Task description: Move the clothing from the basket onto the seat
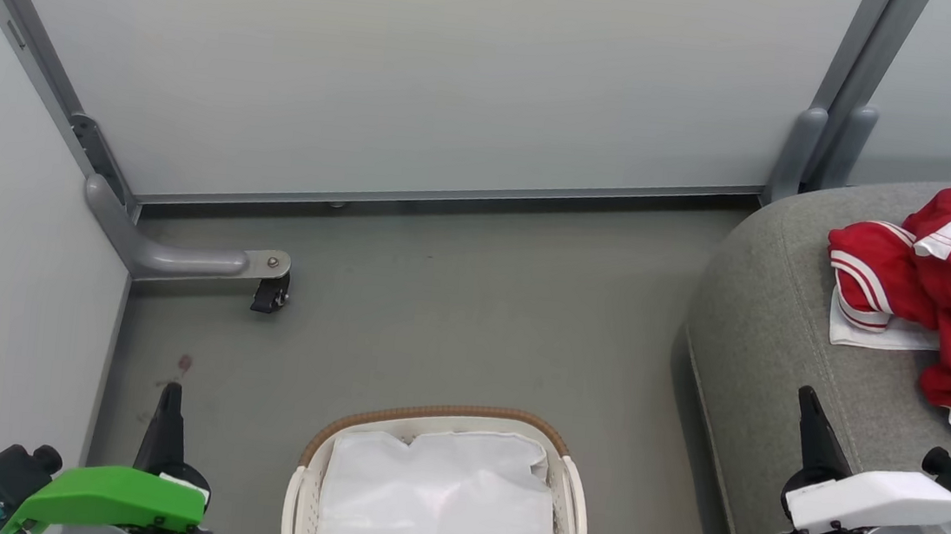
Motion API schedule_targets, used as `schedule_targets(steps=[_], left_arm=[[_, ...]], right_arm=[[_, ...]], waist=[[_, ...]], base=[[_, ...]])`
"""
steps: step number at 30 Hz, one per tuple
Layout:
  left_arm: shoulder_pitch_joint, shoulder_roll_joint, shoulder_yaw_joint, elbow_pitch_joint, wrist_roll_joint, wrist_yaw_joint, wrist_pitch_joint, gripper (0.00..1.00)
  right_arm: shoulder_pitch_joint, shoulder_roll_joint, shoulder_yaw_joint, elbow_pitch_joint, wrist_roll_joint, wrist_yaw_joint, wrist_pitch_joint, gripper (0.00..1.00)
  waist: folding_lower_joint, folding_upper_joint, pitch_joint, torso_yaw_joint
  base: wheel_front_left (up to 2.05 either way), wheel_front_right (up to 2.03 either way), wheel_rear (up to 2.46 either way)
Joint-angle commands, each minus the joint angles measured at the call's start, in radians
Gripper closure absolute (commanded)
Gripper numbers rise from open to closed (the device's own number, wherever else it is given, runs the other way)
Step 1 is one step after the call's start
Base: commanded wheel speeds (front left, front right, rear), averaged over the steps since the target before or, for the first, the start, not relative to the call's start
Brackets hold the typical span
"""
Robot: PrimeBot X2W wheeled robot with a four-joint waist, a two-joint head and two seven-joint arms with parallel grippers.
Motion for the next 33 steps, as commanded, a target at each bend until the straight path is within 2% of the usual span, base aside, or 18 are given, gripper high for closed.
schedule_targets(steps=[1, 33], left_arm=[[-0.032, 0.003, 0.010, -0.015, -0.032, -0.008, 0.008, 1.00], [-0.055, 0.004, 0.058, -0.034, -0.320, -0.017, 0.094, 1.00]], right_arm=[[-0.003, -0.007, -0.006, -0.016, 0.033, 0.000, 0.008, 1.00], [0.005, -0.009, -0.033, -0.042, 0.362, -0.001, 0.094, 1.00]], waist=[[0.0000, 0.0000, 0.000, 0.000], [0.0000, 0.0000, -0.005, -0.005]], base=[[0.00, 0.00, 0.00], [0.00, 0.00, 0.00]])
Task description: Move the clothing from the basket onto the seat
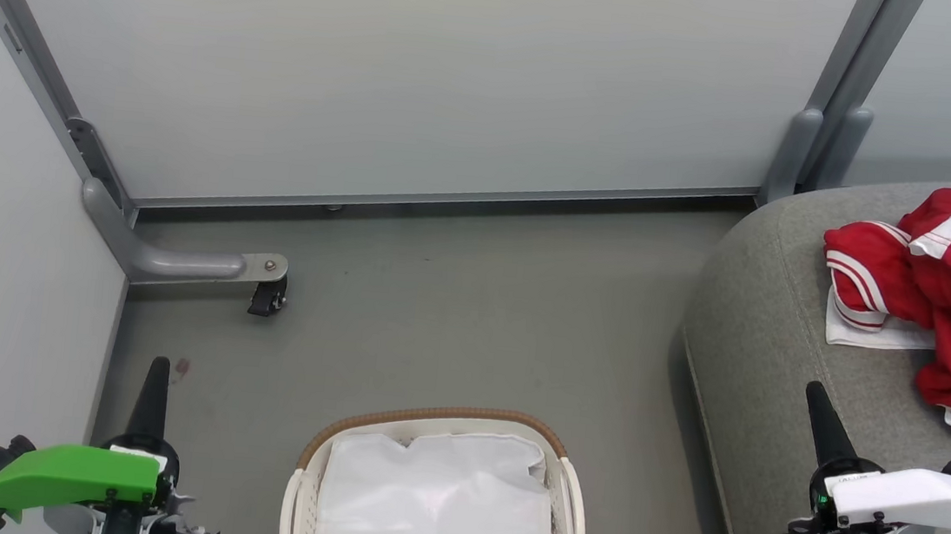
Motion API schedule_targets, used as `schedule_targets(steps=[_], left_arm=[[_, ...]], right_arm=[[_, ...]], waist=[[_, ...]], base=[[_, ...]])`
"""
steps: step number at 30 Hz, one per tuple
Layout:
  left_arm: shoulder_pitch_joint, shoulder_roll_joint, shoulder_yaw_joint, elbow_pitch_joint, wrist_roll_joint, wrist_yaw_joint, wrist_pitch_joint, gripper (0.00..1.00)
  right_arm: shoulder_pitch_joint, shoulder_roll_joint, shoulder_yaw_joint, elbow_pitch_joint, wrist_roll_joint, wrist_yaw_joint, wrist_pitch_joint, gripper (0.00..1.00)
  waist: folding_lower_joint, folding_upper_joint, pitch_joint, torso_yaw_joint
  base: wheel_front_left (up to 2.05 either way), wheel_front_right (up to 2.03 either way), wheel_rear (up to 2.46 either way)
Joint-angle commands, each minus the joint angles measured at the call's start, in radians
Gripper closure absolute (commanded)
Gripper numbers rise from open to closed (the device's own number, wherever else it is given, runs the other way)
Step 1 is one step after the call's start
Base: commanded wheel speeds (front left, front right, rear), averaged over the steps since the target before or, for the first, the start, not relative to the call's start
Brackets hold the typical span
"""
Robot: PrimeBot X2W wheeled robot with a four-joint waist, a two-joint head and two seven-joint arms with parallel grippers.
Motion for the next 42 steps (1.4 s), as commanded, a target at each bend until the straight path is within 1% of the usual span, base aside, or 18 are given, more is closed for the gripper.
schedule_targets(steps=[1, 23, 42], left_arm=[[-0.022, 0.004, 0.007, -0.009, -0.023, -0.006, 0.007, 1.00], [-0.036, 0.005, 0.033, -0.020, -0.180, -0.011, 0.055, 1.00], [-0.043, 0.005, 0.053, -0.026, -0.297, -0.015, 0.088, 1.00]], right_arm=[[0.004, -0.006, -0.005, -0.012, 0.026, 0.000, 0.008, 1.00], [0.009, -0.008, -0.020, -0.025, 0.206, -0.001, 0.056, 1.00], [0.014, -0.009, -0.030, -0.035, 0.337, -0.001, 0.090, 1.00]], waist=[[0.0000, 0.0000, 0.000, 0.000], [0.0000, 0.0000, -0.003, -0.004], [0.0000, 0.0000, -0.006, -0.007]], base=[[0.00, 0.00, 0.00], [0.00, 0.00, 0.00], [0.00, 0.00, 0.00]])
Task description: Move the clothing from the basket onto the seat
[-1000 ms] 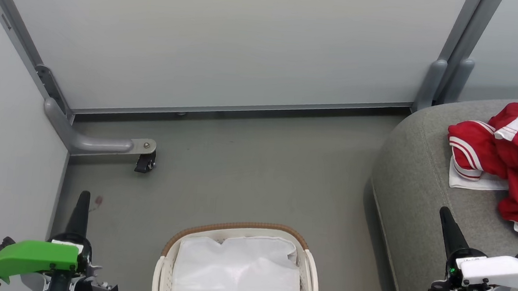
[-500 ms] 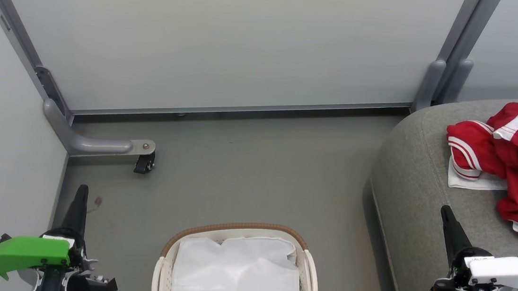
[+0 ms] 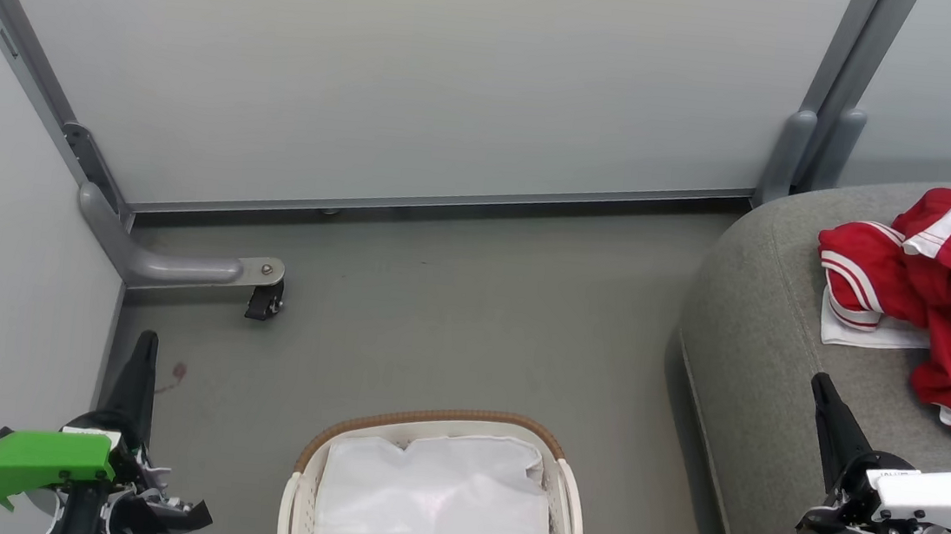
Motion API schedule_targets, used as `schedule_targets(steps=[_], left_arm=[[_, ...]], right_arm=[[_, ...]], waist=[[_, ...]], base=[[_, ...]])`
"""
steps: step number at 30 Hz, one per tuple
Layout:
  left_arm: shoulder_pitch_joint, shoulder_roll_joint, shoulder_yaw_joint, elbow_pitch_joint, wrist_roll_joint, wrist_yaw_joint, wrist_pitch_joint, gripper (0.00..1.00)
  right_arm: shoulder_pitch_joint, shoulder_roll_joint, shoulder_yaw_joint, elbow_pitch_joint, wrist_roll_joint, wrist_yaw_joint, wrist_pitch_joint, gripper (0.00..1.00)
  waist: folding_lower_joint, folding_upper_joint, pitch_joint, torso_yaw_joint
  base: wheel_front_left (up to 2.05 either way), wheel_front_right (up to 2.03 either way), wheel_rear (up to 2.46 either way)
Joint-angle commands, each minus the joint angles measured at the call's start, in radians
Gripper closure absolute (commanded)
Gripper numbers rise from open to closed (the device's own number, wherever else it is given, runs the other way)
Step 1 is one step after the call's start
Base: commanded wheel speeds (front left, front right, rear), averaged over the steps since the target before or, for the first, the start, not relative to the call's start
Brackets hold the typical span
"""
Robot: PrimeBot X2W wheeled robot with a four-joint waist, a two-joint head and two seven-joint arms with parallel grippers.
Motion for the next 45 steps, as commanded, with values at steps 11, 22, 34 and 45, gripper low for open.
schedule_targets(steps=[11, 22, 34, 45], left_arm=[[-0.014, 0.005, 0.005, -0.004, -0.020, -0.007, 0.006, 1.00], [-0.014, 0.005, 0.005, -0.004, -0.020, -0.007, 0.006, 1.00], [-0.014, 0.005, 0.005, -0.004, -0.020, -0.007, 0.005, 1.00], [-0.013, 0.005, 0.005, -0.004, -0.020, -0.007, 0.005, 1.00]], right_arm=[[0.011, -0.006, -0.004, -0.005, 0.020, -0.001, 0.008, 1.00], [0.011, -0.006, -0.004, -0.005, 0.020, -0.001, 0.008, 1.00], [0.011, -0.006, -0.004, -0.005, 0.020, -0.001, 0.007, 1.00], [0.011, -0.006, -0.004, -0.005, 0.020, -0.001, 0.007, 1.00]], waist=[[0.0000, 0.0000, 0.000, 0.000], [0.0000, 0.0000, 0.000, 0.000], [0.0000, 0.0000, 0.000, 0.000], [0.0000, 0.0000, 0.000, 0.000]], base=[[0.00, 0.00, 0.00], [0.00, 0.00, 0.00], [0.00, 0.00, 0.00], [0.00, 0.00, 0.00]])
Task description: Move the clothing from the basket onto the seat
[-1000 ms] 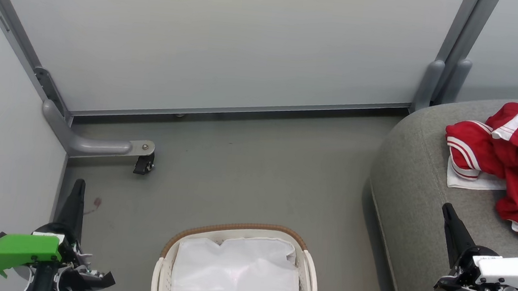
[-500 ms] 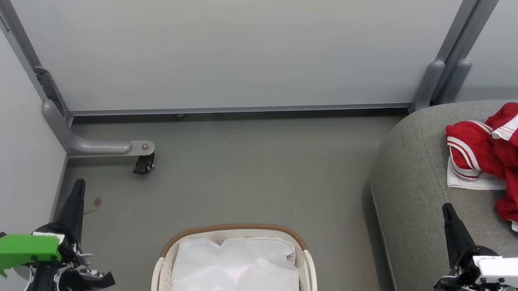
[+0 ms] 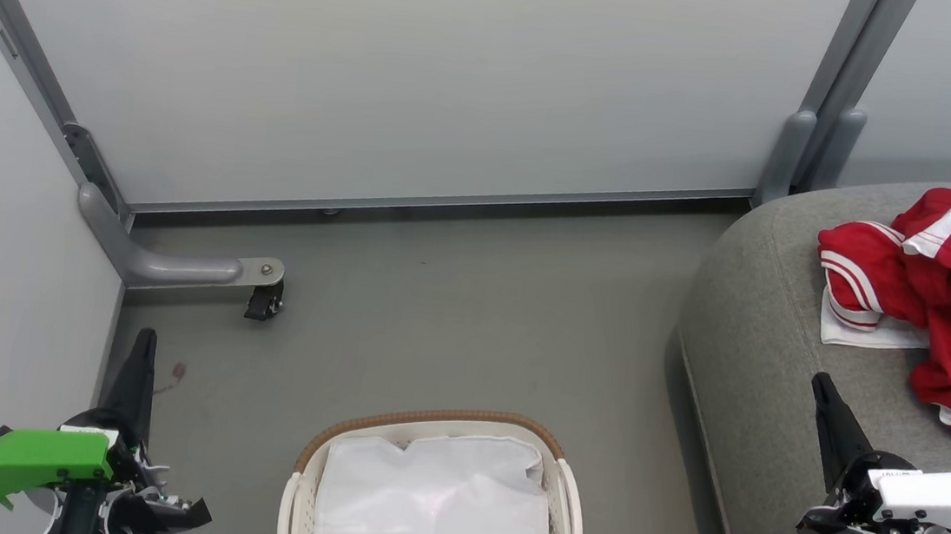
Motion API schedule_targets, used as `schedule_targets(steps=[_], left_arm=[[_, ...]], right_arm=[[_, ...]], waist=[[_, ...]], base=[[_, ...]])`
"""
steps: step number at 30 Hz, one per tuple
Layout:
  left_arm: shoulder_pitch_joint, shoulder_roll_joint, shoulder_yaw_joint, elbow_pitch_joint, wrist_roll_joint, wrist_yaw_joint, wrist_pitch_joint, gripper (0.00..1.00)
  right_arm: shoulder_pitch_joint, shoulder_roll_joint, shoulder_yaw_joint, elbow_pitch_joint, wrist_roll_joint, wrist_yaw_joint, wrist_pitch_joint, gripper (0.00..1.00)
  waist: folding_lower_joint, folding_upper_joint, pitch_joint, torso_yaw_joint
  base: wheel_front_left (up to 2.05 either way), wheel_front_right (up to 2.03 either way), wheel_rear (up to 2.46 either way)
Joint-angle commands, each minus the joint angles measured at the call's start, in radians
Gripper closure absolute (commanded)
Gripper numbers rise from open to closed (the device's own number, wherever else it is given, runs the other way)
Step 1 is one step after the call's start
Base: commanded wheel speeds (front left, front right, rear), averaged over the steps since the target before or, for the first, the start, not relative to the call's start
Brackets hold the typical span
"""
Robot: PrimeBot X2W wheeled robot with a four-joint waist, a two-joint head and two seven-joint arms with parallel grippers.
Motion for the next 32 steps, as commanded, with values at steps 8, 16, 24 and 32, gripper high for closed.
schedule_targets(steps=[8, 16, 24, 32], left_arm=[[-0.010, 0.005, 0.002, -0.002, -0.003, -0.007, 0.004, 1.00], [-0.010, 0.005, 0.002, -0.002, -0.003, -0.007, 0.004, 1.00], [-0.010, 0.005, 0.002, -0.002, -0.003, -0.007, 0.004, 1.00], [-0.010, 0.005, 0.002, -0.002, -0.003, -0.007, 0.004, 1.00]], right_arm=[[0.010, -0.006, -0.002, -0.003, 0.003, -0.001, 0.003, 1.00], [0.010, -0.006, -0.002, -0.003, 0.003, -0.001, 0.003, 1.00], [0.010, -0.006, -0.002, -0.003, 0.003, -0.001, 0.003, 1.00], [0.010, -0.006, -0.002, -0.003, 0.003, -0.001, 0.003, 1.00]], waist=[[0.0000, 0.0000, 0.000, 0.000], [0.0000, 0.0000, 0.000, 0.000], [0.0000, 0.0000, 0.000, 0.000], [0.0000, 0.0000, 0.000, 0.000]], base=[[0.00, 0.00, 0.00], [0.00, 0.00, 0.00], [0.00, 0.00, 0.00], [0.00, 0.00, 0.00]])
